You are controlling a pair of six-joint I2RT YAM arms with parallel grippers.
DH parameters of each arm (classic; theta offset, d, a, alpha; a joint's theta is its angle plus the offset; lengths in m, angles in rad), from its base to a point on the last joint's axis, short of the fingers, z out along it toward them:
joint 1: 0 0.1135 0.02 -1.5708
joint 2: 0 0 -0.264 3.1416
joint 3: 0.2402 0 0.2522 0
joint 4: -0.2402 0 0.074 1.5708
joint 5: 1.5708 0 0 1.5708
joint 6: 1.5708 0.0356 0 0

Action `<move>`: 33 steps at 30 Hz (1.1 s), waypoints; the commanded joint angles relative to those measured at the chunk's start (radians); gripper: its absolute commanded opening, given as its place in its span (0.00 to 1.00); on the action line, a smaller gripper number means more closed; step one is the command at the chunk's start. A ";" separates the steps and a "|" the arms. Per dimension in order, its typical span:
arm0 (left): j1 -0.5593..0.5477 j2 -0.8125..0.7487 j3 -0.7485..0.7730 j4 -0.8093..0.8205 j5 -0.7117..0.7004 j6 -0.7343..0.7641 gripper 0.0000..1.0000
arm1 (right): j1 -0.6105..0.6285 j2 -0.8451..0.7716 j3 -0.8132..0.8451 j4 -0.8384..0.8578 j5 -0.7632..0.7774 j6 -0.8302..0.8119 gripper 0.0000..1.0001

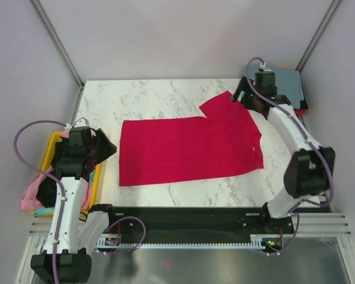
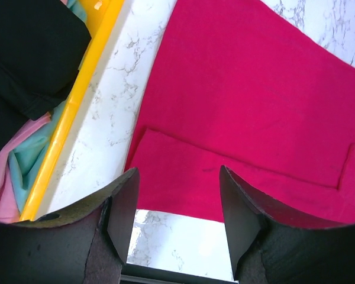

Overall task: Fold and stack the t-shirts
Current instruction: Fold the tshirt

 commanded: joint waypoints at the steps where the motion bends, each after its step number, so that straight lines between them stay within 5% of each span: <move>1: 0.003 -0.006 -0.020 0.071 0.070 0.087 0.63 | 0.029 0.238 0.256 -0.004 0.039 -0.102 0.90; 7: 0.003 0.020 -0.030 0.085 0.121 0.093 0.62 | 0.049 0.742 0.826 -0.059 0.110 -0.201 0.88; 11: 0.003 0.018 -0.034 0.093 0.133 0.094 0.61 | 0.052 0.952 1.055 -0.088 0.126 -0.240 0.86; 23: 0.003 0.018 -0.039 0.096 0.133 0.090 0.59 | 0.046 1.185 1.220 -0.016 0.159 -0.271 0.77; 29: 0.003 0.021 -0.039 0.098 0.137 0.091 0.59 | 0.066 1.205 1.171 -0.007 0.140 -0.261 0.51; 32: 0.003 0.018 -0.040 0.099 0.138 0.091 0.59 | 0.069 1.209 1.160 -0.001 0.133 -0.254 0.25; 33: 0.003 0.021 -0.040 0.099 0.138 0.091 0.59 | 0.069 1.209 1.158 -0.001 0.140 -0.251 0.07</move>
